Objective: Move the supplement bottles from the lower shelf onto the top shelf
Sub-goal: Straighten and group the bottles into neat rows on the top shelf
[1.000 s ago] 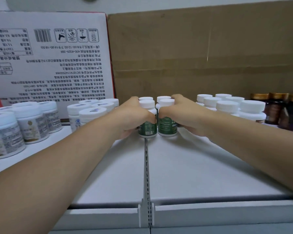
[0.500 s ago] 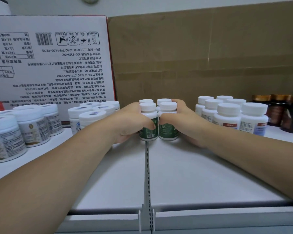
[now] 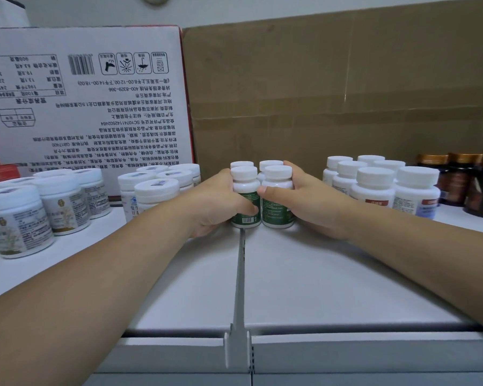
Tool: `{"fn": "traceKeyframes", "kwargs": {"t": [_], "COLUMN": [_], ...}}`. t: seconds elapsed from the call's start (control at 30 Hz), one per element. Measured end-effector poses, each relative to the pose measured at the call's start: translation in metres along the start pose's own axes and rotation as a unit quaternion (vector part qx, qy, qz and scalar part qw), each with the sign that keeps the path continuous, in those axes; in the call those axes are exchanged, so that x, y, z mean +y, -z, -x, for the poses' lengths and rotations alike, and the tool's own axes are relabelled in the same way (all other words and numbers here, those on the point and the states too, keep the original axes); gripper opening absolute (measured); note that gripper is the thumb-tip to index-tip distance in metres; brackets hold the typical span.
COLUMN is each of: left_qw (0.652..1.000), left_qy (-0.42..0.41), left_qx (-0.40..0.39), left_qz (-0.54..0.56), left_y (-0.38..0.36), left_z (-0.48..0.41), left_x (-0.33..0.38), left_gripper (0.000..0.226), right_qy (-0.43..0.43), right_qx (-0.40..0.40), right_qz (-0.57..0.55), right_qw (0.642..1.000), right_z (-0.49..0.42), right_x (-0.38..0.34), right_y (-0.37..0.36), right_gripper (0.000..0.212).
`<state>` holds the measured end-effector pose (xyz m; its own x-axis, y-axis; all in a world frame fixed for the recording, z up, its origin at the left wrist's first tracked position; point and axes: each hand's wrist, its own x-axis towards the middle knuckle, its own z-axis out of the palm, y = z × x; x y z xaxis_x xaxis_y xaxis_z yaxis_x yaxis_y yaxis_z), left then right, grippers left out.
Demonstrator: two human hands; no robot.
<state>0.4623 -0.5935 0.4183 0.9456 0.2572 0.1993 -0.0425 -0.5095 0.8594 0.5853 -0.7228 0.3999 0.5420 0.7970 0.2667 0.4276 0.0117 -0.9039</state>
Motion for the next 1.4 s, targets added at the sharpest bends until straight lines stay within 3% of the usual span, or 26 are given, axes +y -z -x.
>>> {"fn": "traceKeyframes", "kwargs": {"t": [0.37,0.5,0.67,0.9,1.03,1.13,1.27,1.4], "left_qw": [1.0,1.0,1.0,1.0,0.999,0.998,0.993,0.987], "left_qy": [0.0,0.003,0.016,0.024,0.033,0.063,0.099,0.106], "left_qx": [-0.019,-0.018,-0.001,-0.008,0.001,0.016,0.053,0.068], "left_qz": [0.011,0.006,0.004,-0.004,-0.006,-0.006,-0.042,-0.101], "left_y": [0.002,0.003,0.003,0.002,0.001,0.003,0.003,0.003], "left_z": [0.001,0.001,0.0,0.002,0.001,-0.003,-0.007,-0.008], "left_x": [0.0,-0.001,-0.001,0.0,0.0,-0.004,-0.007,-0.005], "left_gripper": [0.05,0.048,0.047,0.046,0.045,0.069,0.102,0.088], "right_qy": [0.009,-0.007,-0.004,-0.02,-0.026,-0.031,-0.054,-0.097], "right_qx": [0.02,0.033,0.024,0.023,0.036,0.043,0.053,0.075], "right_qz": [0.033,0.067,0.067,0.063,0.06,0.062,0.074,0.138], "right_qw": [0.999,0.997,0.997,0.998,0.997,0.997,0.994,0.983], "right_z": [-0.004,-0.003,0.0,0.004,0.002,0.003,0.008,0.02], "right_x": [0.005,0.003,0.001,-0.005,-0.002,-0.002,-0.009,-0.025], "right_y": [-0.002,-0.004,-0.003,-0.004,-0.005,-0.007,-0.009,-0.014], "right_gripper": [0.089,0.086,0.067,0.061,0.068,0.089,0.081,0.083]}}
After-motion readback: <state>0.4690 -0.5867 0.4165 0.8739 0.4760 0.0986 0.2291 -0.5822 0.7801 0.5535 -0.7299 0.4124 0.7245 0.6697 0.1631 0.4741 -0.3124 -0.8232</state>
